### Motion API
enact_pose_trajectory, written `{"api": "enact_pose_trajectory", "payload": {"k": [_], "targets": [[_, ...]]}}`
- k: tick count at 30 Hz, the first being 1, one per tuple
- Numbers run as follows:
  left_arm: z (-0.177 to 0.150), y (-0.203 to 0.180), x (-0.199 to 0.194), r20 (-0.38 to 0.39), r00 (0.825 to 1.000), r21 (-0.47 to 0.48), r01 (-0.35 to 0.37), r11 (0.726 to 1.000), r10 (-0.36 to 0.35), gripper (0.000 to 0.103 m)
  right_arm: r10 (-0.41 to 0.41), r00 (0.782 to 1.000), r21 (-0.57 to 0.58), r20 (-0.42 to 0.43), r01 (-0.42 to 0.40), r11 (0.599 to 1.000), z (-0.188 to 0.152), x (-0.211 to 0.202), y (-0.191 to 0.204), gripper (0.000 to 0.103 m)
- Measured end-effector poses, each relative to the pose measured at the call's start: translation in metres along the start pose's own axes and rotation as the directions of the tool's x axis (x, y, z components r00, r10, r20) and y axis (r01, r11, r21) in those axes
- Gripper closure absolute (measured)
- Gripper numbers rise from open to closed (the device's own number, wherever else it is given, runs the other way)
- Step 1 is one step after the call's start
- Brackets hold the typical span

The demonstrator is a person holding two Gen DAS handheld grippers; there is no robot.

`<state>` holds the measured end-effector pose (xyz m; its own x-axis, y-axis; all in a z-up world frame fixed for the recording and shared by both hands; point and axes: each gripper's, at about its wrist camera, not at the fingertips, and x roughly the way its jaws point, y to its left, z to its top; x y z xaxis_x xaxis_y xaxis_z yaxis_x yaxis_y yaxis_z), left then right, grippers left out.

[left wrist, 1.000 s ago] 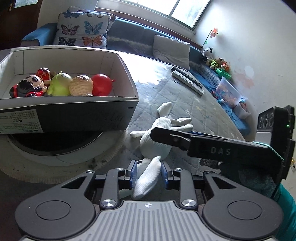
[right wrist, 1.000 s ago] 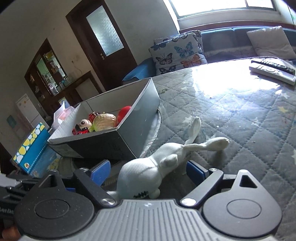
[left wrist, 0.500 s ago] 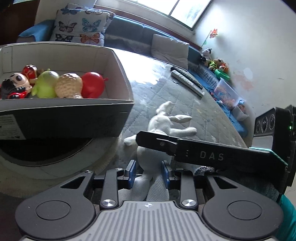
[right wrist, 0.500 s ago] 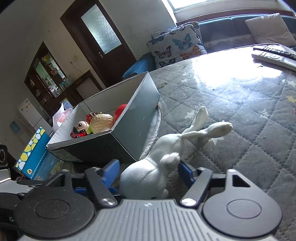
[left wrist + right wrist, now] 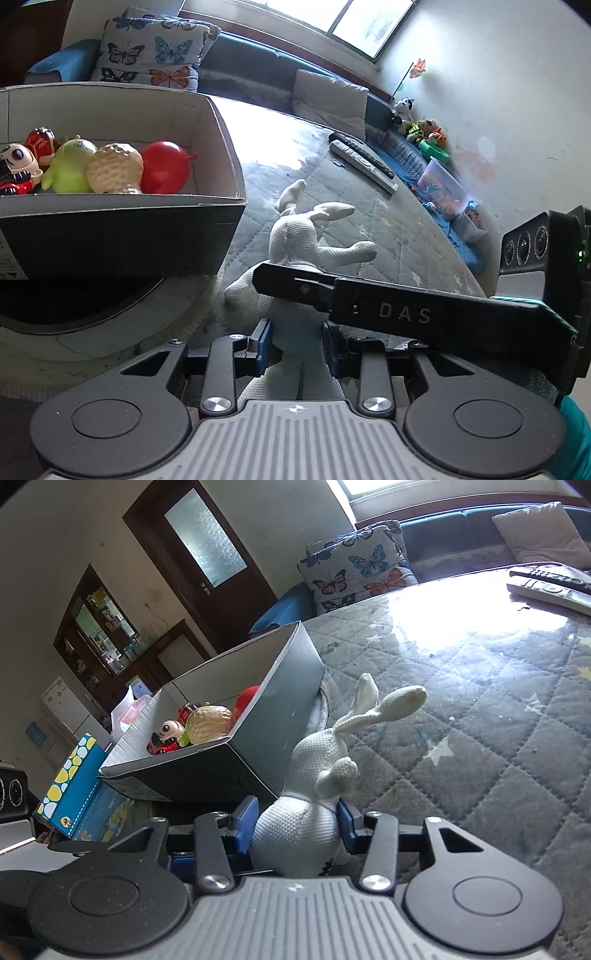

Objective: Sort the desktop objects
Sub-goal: 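Lift the rabbit with the left gripper while the right gripper grasps its body, then carry the rabbit into the box with both grippers and open them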

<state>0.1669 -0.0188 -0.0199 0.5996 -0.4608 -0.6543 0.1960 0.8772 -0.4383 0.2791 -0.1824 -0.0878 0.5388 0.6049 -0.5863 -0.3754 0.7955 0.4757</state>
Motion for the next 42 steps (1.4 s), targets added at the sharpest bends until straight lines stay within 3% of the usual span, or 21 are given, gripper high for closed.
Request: {"api": "enact_pose_trajectory", "payload": {"k": [6,14,22,31,36,42], "targets": [[-0.005,-0.001,-0.013,0.011,0.999,0.002,0.036,0.999,-0.036,0.073,-0.006,1.000,-0.016,0.022,0.007,1.000,-0.003,-0.013,0.009,0.061],[-0.001,-0.001,-0.054,0.105,0.994,0.011,0.036,0.999,-0.037,0.074,0.043,0.995,-0.088,0.085,-0.035,0.995,0.008,-0.032,0.047,0.064],[0.025,0.018,-0.098,0.227,0.974,0.012,-0.022,1.000,0.018,0.074,0.111,0.986,-0.201,0.122,-0.085,0.976,0.041,-0.020,0.097,0.065],[0.078,0.058,-0.126,0.322,0.938,0.017,-0.142,0.990,0.129,0.074,0.177,0.973,-0.280,0.149,-0.130,0.951,0.094,0.029,0.148,0.065],[0.098,0.078,-0.121,0.304,0.936,0.009,-0.190,0.982,0.178,0.074,0.173,0.978,-0.280,0.121,-0.133,0.951,0.112,0.062,0.160,0.063],[0.097,0.104,-0.099,0.240,0.946,-0.038,-0.217,0.975,0.220,0.075,0.093,0.993,-0.270,0.077,-0.069,0.960,0.107,0.090,0.155,0.058]]}}
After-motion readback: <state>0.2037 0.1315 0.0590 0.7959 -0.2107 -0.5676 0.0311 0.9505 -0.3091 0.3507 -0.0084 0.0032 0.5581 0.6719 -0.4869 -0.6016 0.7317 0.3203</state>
